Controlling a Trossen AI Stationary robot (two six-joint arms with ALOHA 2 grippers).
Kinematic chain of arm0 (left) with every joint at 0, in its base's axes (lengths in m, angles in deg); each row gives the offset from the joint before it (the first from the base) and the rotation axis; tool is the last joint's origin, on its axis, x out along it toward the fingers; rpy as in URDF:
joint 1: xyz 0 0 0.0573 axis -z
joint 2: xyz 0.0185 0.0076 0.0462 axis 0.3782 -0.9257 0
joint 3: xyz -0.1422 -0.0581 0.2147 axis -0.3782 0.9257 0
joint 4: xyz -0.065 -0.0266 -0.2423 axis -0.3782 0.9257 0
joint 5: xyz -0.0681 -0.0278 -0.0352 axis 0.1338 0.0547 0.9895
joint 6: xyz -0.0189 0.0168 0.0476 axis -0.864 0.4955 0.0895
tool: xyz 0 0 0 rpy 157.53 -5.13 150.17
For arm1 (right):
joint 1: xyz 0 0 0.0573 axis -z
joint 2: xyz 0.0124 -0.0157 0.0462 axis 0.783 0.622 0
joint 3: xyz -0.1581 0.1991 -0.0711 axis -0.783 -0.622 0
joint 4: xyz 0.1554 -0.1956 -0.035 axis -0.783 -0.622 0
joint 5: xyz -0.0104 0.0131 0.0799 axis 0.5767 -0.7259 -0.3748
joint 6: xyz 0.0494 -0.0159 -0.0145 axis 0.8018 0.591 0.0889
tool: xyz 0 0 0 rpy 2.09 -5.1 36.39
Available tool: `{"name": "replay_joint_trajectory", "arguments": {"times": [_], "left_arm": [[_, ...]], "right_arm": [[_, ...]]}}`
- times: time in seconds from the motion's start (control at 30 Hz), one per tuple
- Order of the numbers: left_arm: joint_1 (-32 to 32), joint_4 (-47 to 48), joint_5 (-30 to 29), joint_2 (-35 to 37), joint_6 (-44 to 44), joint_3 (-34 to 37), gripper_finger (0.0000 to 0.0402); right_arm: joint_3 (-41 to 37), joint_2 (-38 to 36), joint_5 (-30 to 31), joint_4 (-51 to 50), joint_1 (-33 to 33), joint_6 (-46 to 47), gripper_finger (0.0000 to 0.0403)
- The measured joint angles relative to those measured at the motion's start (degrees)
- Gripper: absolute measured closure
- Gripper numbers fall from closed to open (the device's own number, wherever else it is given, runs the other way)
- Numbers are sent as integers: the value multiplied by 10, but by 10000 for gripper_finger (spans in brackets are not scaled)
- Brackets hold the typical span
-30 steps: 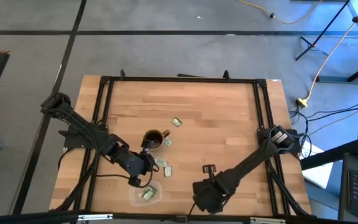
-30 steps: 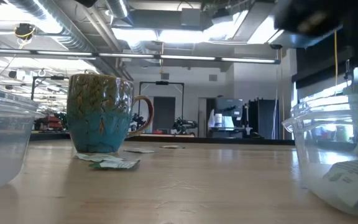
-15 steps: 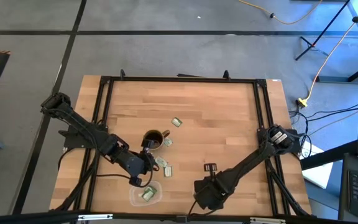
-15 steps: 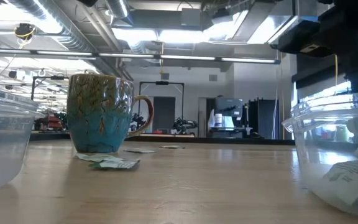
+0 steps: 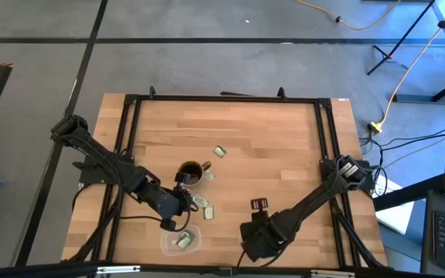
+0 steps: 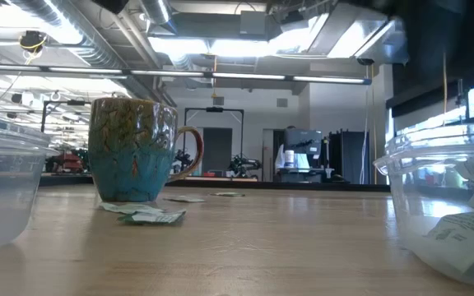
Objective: Pick and place items into bin
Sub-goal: Put the green stevia packet into the left transparent bin
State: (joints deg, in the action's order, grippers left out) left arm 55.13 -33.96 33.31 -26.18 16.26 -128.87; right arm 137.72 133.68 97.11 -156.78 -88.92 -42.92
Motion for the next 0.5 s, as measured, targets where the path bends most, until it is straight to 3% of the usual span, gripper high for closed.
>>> {"name": "replay_joint_trajectory", "arguments": {"times": [0.2, 0.5], "left_arm": [[1, 7, 0, 0, 3, 0, 336], [7, 50, -38, 62, -12, 5, 336]], "right_arm": [[5, -48, 96, -9, 4, -84, 279], [-6, -126, 103, 76, 56, -250, 279]]}}
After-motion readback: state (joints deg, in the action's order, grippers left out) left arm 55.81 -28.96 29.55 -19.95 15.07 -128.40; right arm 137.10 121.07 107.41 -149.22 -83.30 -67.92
